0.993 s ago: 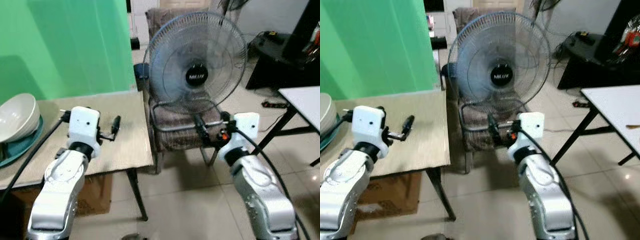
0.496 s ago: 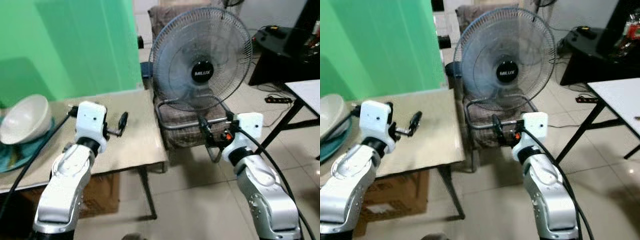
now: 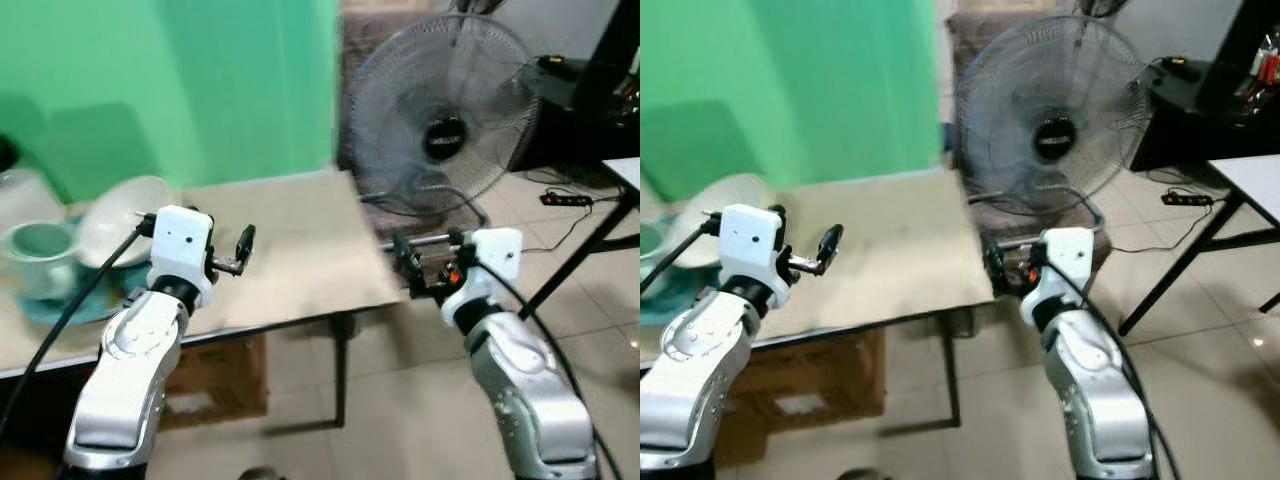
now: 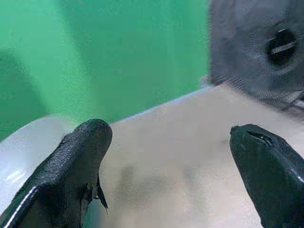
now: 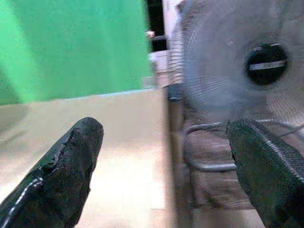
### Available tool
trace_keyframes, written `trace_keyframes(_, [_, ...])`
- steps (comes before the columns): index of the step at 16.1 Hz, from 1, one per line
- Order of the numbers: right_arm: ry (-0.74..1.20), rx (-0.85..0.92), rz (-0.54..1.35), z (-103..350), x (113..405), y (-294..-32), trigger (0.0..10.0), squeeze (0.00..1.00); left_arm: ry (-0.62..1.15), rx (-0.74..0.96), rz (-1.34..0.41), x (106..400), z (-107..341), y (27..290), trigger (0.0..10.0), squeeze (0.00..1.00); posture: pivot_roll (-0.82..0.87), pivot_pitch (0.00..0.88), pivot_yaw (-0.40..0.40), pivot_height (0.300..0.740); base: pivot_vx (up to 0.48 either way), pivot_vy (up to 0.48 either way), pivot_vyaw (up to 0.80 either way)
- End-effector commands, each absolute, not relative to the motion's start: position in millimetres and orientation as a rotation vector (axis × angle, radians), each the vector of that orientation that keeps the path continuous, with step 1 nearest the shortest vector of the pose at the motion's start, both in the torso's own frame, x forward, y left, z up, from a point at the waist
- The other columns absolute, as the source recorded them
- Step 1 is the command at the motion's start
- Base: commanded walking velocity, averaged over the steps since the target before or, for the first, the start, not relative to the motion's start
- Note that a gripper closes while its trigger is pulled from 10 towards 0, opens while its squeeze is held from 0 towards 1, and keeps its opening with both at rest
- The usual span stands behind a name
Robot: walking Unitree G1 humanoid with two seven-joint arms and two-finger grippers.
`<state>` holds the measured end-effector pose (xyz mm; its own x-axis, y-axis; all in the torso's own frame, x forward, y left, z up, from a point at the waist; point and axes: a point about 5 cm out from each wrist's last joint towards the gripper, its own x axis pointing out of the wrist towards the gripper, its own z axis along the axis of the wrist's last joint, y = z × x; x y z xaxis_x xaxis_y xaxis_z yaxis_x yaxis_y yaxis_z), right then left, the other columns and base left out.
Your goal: Setting the table
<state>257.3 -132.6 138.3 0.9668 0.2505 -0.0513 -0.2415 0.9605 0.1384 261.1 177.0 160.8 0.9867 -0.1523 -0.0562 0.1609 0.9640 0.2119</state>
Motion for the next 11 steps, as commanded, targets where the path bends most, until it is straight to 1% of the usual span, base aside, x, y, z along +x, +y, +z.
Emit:
trace_keyframes(1, [0.057, 0.123, 0.266, 142.2, 258.0, -129.8, 10.0, 1.0, 0.038, 0.217, -0.161, 260.6, 162.4, 178.2, 10.0, 0.0, 0.13, 0.0, 0.027, 0.74, 0.0, 0.368, 0.0])
trace_keyframes(2, [0.056, 0.122, 0.268, 142.3, 258.1, -129.6, 10.0, 1.0, 0.038, 0.218, -0.16, 260.7, 162.4, 178.4, 10.0, 0.0, 0.13, 0.0, 0.027, 0.74, 0.0, 0.371, 0.0])
trace_keyframes(3, [0.054, 0.113, 0.265, 142.5, 258.4, -130.2, 10.0, 1.0, 0.036, 0.211, -0.155, 261.3, 162.8, 178.6, 10.0, 0.0, 0.13, 0.0, 0.028, 0.74, 0.0, 0.0, 0.0])
trace_keyframes(4, [0.049, 0.101, 0.281, 143.6, 259.3, -128.7, 10.0, 1.0, 0.027, 0.231, -0.137, 262.6, 164.6, 180.0, 10.0, 0.0, 0.13, 0.0, 0.029, 0.74, 0.0, 0.0, 0.8])
trace_keyframes(11, [0.04, 0.101, 0.291, 146.1, 264.2, -128.1, 10.0, 1.0, 0.026, 0.231, -0.115, 265.6, 165.0, 181.6, 10.0, 0.0, 0.13, 0.0, 0.025, 0.74, 0.0, -0.48, 0.8])
